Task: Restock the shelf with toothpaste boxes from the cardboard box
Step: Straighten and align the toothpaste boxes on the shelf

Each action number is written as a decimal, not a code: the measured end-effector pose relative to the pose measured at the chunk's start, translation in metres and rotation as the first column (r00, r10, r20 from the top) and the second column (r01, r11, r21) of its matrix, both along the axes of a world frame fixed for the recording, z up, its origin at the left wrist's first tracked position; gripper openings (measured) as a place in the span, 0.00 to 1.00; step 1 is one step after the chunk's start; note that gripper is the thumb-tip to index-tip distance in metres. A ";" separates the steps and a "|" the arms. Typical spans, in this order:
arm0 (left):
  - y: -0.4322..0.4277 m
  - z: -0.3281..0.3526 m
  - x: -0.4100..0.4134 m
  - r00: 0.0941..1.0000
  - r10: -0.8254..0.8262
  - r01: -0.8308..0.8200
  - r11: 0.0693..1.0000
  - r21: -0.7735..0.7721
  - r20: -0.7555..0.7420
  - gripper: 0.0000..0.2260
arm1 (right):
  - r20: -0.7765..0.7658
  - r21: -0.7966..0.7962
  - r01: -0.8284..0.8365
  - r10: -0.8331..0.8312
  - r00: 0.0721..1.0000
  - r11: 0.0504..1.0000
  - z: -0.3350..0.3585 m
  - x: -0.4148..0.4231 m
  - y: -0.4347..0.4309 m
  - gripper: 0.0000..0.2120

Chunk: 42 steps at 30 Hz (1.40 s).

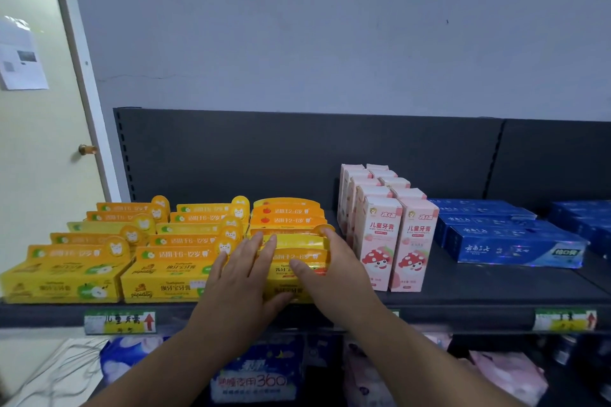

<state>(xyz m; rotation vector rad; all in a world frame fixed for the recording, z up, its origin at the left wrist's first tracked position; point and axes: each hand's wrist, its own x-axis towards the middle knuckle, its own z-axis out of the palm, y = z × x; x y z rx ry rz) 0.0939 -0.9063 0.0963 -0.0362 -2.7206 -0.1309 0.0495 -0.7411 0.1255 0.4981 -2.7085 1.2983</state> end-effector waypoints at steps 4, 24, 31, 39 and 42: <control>0.002 -0.002 0.000 0.999 -0.016 0.017 1.000 0.019 -0.043 0.45 | -0.032 0.002 0.012 -0.012 0.999 1.000 0.001 0.001 -0.002 0.37; 0.088 0.108 -0.055 0.904 -0.423 0.423 0.870 0.253 -0.056 0.34 | -0.152 0.417 0.018 0.050 0.987 0.909 0.113 -0.031 0.126 0.37; 0.102 0.128 -0.080 0.878 -0.438 0.389 0.888 0.244 0.193 0.37 | -0.078 0.466 -0.174 0.237 0.968 0.867 0.105 -0.062 0.159 0.39; 0.114 0.112 -0.077 0.934 -0.316 0.260 0.922 0.286 0.169 0.33 | -0.144 0.375 -0.327 0.403 0.904 0.867 0.089 -0.091 0.175 0.35; 0.119 0.115 -0.078 0.937 -0.293 0.223 0.920 0.321 0.190 0.30 | -0.145 0.297 -0.369 0.423 0.894 0.881 0.087 -0.099 0.176 0.34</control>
